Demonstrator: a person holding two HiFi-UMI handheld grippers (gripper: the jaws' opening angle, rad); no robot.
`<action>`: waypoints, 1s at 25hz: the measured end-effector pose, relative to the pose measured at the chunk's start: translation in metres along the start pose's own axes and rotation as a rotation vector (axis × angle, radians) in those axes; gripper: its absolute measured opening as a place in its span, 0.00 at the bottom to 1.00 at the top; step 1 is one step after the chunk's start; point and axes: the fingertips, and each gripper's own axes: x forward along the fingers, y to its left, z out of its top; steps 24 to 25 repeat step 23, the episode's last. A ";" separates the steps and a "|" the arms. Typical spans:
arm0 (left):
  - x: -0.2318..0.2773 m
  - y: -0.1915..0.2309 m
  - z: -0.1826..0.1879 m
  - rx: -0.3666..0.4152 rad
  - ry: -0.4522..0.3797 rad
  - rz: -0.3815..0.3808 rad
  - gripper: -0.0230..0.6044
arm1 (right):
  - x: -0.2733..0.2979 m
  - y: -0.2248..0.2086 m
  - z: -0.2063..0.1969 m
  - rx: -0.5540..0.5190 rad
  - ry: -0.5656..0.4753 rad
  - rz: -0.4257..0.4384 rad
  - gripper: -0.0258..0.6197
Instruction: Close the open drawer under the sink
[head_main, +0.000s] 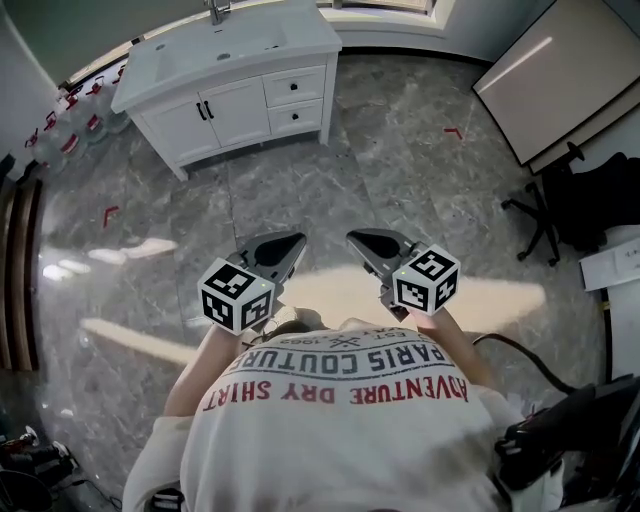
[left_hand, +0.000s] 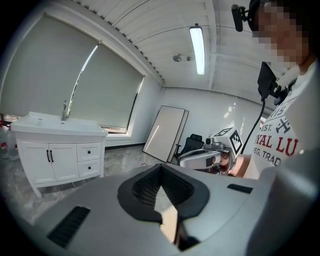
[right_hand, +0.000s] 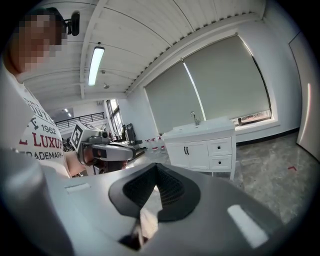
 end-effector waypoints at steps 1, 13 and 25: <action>0.000 0.000 0.002 0.000 -0.002 -0.001 0.04 | 0.000 0.001 0.001 0.000 0.002 -0.001 0.04; 0.000 -0.010 0.003 0.013 0.013 -0.008 0.04 | -0.003 0.005 0.001 0.005 0.003 0.004 0.04; -0.007 -0.030 -0.010 0.024 0.022 -0.014 0.04 | -0.017 0.019 -0.010 -0.005 -0.006 0.003 0.04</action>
